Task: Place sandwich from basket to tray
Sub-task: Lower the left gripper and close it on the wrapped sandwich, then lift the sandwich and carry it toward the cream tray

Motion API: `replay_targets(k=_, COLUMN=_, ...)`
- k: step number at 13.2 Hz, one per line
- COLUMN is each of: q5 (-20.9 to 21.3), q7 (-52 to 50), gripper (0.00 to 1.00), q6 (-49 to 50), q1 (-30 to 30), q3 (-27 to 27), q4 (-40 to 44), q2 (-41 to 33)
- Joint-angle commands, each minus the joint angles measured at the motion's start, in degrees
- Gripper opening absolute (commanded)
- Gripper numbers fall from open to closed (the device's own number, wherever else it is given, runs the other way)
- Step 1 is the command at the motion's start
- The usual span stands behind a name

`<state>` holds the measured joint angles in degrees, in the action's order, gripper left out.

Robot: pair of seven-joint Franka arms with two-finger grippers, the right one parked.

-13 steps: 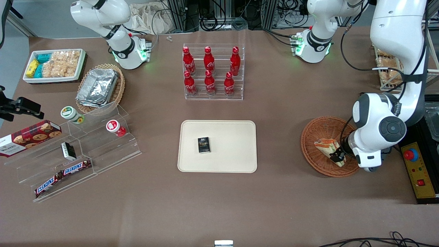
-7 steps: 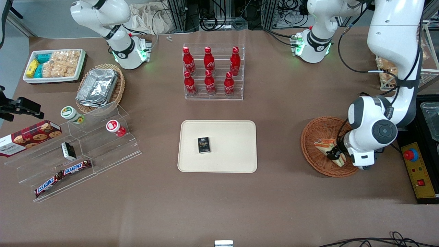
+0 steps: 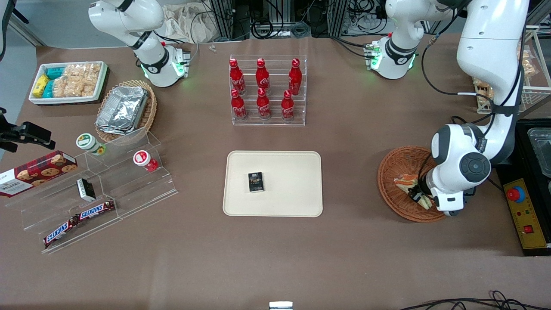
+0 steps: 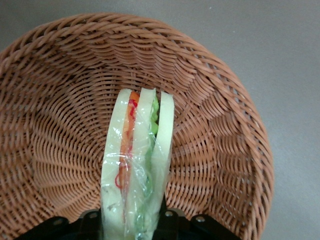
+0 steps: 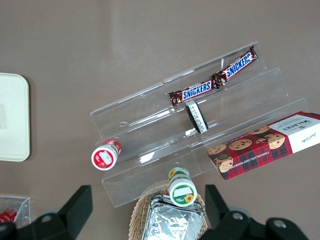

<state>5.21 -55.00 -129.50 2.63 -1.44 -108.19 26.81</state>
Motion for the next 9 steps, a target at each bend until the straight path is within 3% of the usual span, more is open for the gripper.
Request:
replay_targets(k=1, q5=1.0, q7=0.9, gripper=0.00, q6=11.9, q1=1.9, q3=-0.1, q4=3.9, q2=-5.3)
replay_targets(k=5, q5=0.2, q7=5.8, gripper=0.00, q6=30.7, q1=8.0, q3=-0.7, q4=18.6, q2=-6.7)
replay_targets(k=9, q5=0.0, q7=7.2, gripper=0.00, q6=30.1, q1=17.2, q3=-6.0, q4=26.0, q2=-1.0)
